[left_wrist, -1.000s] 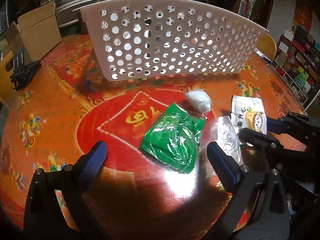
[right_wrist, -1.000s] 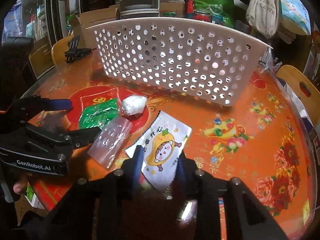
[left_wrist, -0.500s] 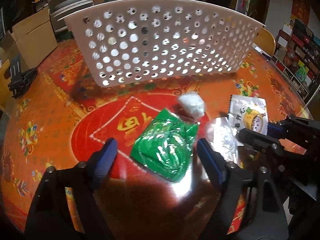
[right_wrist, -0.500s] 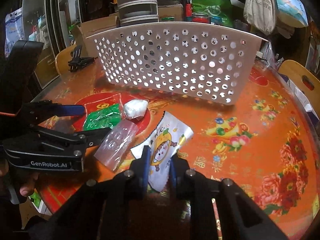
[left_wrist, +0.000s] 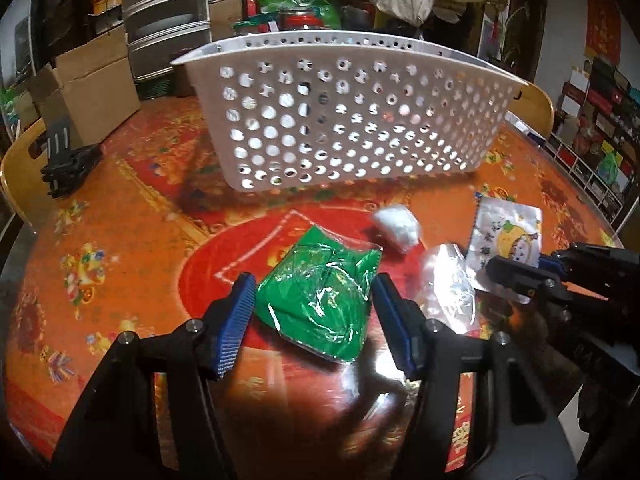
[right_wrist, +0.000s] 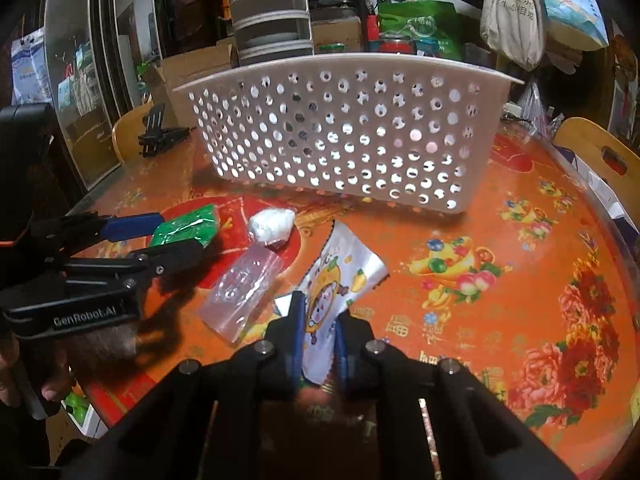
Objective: Organize soft objects
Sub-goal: 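Grasp the green packet with the left gripper while the right grasps the printed snack packet, then lift the green packet with the left gripper toward the basket while the right carries the snack packet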
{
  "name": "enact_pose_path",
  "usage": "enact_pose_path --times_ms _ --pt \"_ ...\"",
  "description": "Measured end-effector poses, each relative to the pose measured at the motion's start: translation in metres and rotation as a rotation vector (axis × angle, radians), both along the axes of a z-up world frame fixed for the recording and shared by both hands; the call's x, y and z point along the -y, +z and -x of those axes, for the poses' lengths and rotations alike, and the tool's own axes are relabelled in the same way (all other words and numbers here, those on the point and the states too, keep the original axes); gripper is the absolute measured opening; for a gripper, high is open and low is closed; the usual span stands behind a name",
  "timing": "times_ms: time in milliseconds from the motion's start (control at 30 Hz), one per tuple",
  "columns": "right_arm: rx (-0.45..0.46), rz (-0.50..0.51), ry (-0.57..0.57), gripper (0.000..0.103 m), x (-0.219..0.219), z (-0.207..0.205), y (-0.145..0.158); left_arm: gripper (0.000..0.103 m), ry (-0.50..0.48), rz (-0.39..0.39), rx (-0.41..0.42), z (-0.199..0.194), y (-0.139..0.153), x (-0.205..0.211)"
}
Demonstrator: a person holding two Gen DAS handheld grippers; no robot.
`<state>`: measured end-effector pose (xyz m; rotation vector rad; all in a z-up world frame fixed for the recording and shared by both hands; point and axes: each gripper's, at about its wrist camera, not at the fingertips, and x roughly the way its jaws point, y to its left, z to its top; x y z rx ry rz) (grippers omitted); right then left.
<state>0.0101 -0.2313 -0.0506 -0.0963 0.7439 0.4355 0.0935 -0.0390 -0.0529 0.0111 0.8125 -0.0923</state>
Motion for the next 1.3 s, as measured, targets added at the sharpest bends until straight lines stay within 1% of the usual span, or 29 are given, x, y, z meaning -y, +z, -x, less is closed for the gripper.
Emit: enact_pose_path --times_ms 200,433,767,1067,1300 --pt "0.038 -0.014 -0.006 0.005 0.004 0.005 0.013 0.058 0.02 0.012 0.02 0.008 0.004 -0.013" --pt "0.052 -0.03 0.0 0.004 0.006 0.009 0.024 0.058 0.035 0.026 0.053 0.013 0.012 -0.026" --pt "0.097 -0.055 0.015 0.004 0.009 0.019 0.051 0.058 0.042 0.026 0.122 0.027 0.042 -0.029" --pt "0.112 -0.034 -0.007 0.003 0.014 0.016 0.069 0.058 0.052 0.019 0.164 0.031 0.072 -0.033" --pt "0.154 -0.033 -0.011 0.003 0.019 0.009 0.101 0.058 0.067 0.011 0.206 0.028 0.101 -0.041"
